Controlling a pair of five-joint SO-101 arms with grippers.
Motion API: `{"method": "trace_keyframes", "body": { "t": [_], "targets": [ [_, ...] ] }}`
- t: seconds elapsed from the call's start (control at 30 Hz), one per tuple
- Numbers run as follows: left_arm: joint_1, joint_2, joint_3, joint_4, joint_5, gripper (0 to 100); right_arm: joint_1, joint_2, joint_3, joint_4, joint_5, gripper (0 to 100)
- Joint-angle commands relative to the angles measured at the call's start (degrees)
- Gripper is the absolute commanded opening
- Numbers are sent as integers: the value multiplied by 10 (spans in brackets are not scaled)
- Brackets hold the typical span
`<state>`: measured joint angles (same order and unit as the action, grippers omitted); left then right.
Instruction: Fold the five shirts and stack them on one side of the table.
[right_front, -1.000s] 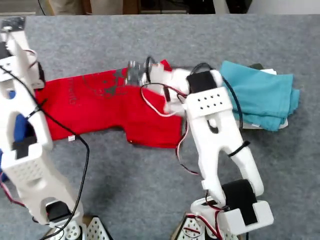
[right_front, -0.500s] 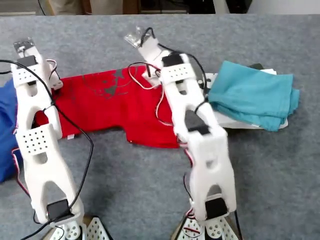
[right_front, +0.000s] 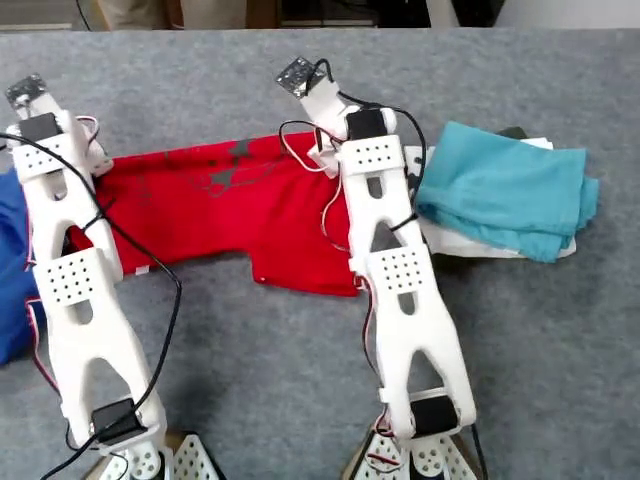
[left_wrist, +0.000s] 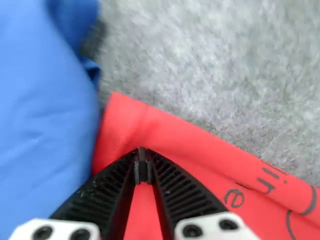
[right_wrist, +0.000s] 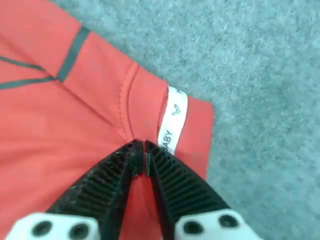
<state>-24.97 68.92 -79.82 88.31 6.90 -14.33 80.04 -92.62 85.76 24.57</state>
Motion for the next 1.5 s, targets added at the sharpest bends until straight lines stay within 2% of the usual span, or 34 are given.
{"method": "trace_keyframes", "body": {
  "t": [0.0,0.07,0.2,0.37,0.53,0.6,0.7,0.83,1.03,1.1,1.27,1.47],
  "targets": [
    [13,-9,-112,56,-1,18,0,-95,-29,37,8,39],
    [21,-9,-168,99,-1,18,-3,-141,-29,81,8,39],
    [30,-47,-156,127,0,18,-15,-217,-29,163,54,37],
    [36,-183,-117,130,2,18,-11,-314,15,169,47,37],
    [59,-399,160,128,9,18,-11,-490,232,169,36,39],
    [55,-499,295,128,33,18,-12,-590,358,167,56,40],
    [57,-633,477,113,25,18,-25,-726,539,157,110,41],
    [58,-765,716,22,19,18,-31,-859,781,83,183,52],
    [60,-909,978,-78,-55,18,-46,-994,1116,-61,269,183],
    [47,-939,1022,-95,-54,33,-60,-1023,1209,-107,301,190],
    [-1,-960,1065,-119,-3,204,-130,-1049,1373,-226,314,191],
    [14,-926,1074,-177,-1,210,-188,-1000,1408,-278,312,193]
  ]
}}
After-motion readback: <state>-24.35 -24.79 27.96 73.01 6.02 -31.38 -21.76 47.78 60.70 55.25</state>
